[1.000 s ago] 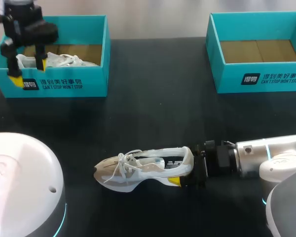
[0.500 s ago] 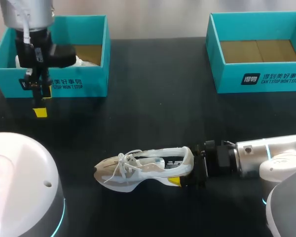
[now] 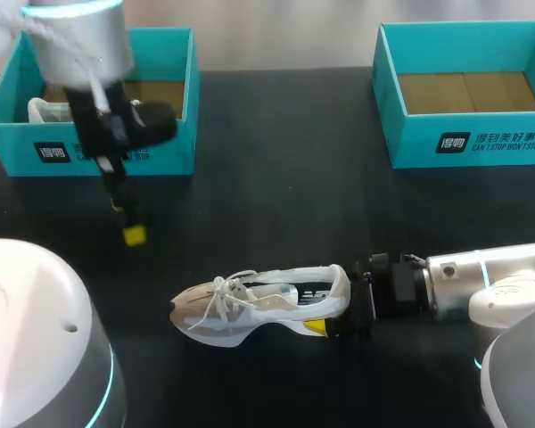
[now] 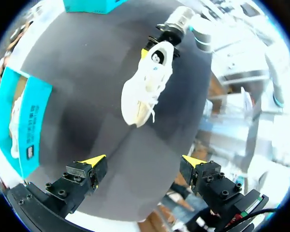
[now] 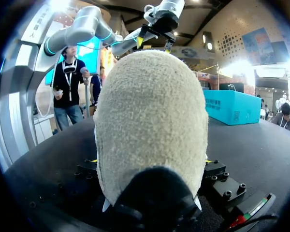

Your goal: Take the shoe out of the shoebox, open the shoe tongue, remove and reinsert the insole, then place the shoe into the shoebox

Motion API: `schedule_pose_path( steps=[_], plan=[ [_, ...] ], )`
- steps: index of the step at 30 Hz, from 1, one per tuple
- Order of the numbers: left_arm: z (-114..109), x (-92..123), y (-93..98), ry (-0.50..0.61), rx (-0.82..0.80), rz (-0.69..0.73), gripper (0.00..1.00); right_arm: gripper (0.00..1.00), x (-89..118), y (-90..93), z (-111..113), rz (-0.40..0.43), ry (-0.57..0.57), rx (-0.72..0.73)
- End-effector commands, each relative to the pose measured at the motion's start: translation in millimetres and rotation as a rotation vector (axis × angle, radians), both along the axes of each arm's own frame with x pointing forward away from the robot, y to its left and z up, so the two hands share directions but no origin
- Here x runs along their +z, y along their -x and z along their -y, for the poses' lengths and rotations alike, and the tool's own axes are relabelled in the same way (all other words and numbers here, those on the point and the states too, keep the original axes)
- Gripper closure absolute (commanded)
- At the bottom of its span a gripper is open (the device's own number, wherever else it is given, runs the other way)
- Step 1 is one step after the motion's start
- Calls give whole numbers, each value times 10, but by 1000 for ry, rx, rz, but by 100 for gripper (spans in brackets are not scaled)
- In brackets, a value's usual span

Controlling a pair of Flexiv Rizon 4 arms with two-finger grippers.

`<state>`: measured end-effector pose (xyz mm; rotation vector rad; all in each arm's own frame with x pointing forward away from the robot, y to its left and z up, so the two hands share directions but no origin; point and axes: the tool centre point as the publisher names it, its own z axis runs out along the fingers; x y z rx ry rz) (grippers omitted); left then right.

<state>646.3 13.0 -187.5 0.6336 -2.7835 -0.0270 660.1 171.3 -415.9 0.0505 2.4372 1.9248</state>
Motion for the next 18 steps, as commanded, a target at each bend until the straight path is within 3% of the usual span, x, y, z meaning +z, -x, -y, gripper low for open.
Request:
schedule_pose_path(
  steps=[1,9,14,18],
  plan=[
    [229,-185,385,-50,315,167,0,100,9,0,-5,-1,3,-1],
    [621,-290,443,-94,468,154,0,100,9,0,-5,-1,3,-1],
    [880,-368,307,-148,565,52,0,100,9,0,-5,-1,3,-1],
    [880,-368,307,-148,565,52,0,100,9,0,-5,-1,3,-1]
  ],
)
